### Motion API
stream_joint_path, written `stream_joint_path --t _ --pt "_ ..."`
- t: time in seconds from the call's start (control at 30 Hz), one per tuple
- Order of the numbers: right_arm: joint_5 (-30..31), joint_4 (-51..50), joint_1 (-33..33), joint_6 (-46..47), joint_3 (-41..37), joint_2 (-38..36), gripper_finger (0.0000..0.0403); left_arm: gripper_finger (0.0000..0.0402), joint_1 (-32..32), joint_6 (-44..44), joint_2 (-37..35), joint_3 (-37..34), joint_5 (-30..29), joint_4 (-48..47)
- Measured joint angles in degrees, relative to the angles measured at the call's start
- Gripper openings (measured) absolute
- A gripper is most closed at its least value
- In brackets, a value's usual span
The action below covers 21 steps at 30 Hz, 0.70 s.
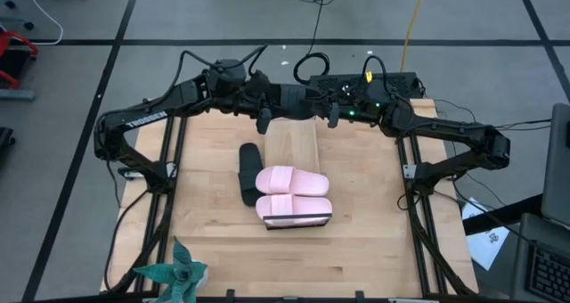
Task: Pick and place slides into the shelf
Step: Put the left black slipper on the shelf
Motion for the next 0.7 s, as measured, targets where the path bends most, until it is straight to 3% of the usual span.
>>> stream_joint_path --t 0.4,0.7 --pt "2.2 -1.6 -0.5 -2.0 0.1 0.0 0.0003 0.0028 -0.1 -1.9 0.3 0.0 -3.3 0.0" --pt "0.0 -2.7 -3.5 -1.9 0.1 -0.4 0.0001 0.0046 0.0 -2.1 0.3 0.0 -4.3 0.8"
